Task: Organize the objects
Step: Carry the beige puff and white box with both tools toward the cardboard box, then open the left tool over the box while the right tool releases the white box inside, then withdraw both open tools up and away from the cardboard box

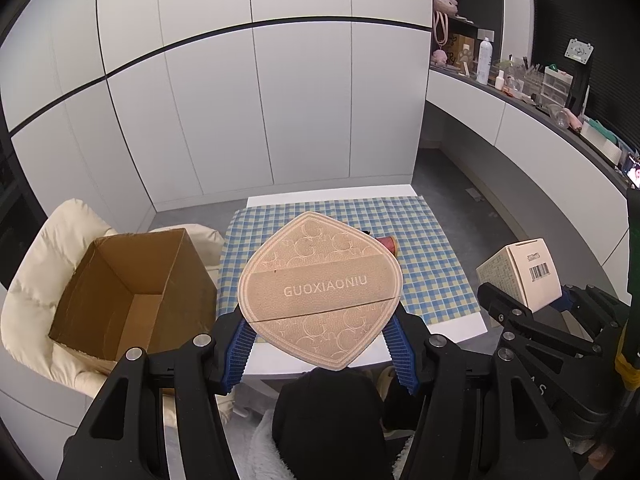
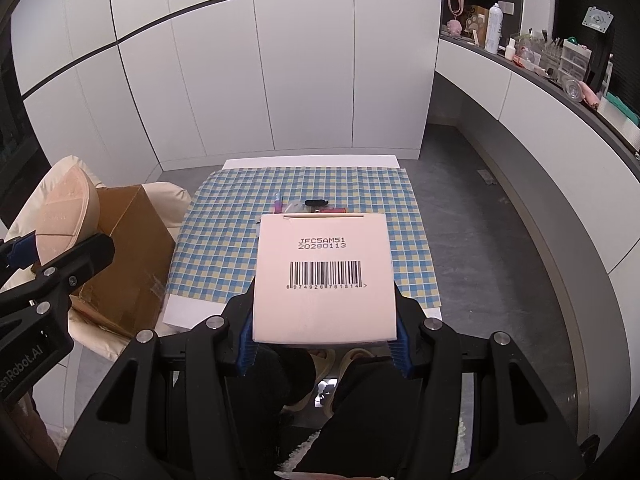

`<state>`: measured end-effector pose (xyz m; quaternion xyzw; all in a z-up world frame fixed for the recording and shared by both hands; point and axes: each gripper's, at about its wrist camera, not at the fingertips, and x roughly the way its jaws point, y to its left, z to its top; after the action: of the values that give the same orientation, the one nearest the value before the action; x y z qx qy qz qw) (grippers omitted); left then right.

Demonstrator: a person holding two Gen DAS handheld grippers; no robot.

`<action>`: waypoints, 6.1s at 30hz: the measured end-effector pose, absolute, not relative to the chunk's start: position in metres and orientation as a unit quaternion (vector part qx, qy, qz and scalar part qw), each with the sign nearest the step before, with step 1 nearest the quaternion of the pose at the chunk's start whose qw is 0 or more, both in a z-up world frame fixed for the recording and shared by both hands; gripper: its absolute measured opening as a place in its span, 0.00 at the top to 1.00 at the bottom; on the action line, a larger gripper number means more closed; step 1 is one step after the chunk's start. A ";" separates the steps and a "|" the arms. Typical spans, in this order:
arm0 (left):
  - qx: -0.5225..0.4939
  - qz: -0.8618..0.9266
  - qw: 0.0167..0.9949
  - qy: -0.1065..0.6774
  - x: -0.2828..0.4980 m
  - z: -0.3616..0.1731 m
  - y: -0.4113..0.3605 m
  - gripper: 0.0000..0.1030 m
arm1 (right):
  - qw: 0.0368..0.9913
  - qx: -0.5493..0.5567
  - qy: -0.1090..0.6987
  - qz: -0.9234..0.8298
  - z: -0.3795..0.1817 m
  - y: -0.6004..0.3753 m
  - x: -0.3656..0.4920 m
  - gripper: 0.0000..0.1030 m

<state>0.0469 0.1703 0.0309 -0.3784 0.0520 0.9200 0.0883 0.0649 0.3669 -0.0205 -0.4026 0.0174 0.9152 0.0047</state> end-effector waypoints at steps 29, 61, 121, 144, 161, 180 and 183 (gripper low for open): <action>-0.396 0.918 -0.008 -0.007 0.050 0.014 0.072 0.42 | -0.095 -0.408 -0.031 0.907 -0.027 0.274 0.046 0.47; -0.395 0.903 -0.152 -0.079 0.059 0.003 -0.059 0.42 | -0.255 -0.395 -0.127 0.873 -0.041 0.104 0.036 0.47; -0.467 0.840 -0.230 -0.151 -0.091 -0.103 -0.187 0.25 | -0.317 -0.443 -0.187 0.818 -0.148 -0.072 -0.114 0.42; -0.457 0.839 -0.249 -0.160 -0.085 -0.100 -0.198 0.04 | -0.315 -0.390 -0.239 0.832 -0.139 -0.078 -0.090 0.10; -0.444 0.848 -0.246 -0.153 -0.080 -0.091 -0.189 0.04 | -0.312 -0.412 -0.216 0.828 -0.138 -0.061 -0.094 0.10; -0.428 0.858 -0.244 -0.145 -0.045 -0.068 -0.177 0.04 | -0.288 -0.407 -0.228 0.836 -0.125 -0.035 -0.064 0.10; -0.423 0.859 -0.245 -0.151 -0.037 -0.064 -0.177 0.04 | -0.285 -0.409 -0.227 0.837 -0.122 -0.029 -0.059 0.10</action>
<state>-0.0366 -0.1767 -0.0641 -0.4235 -0.1509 0.8590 -0.2450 -0.0591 -0.0289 -0.1219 -0.4092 -0.2270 0.8366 -0.2848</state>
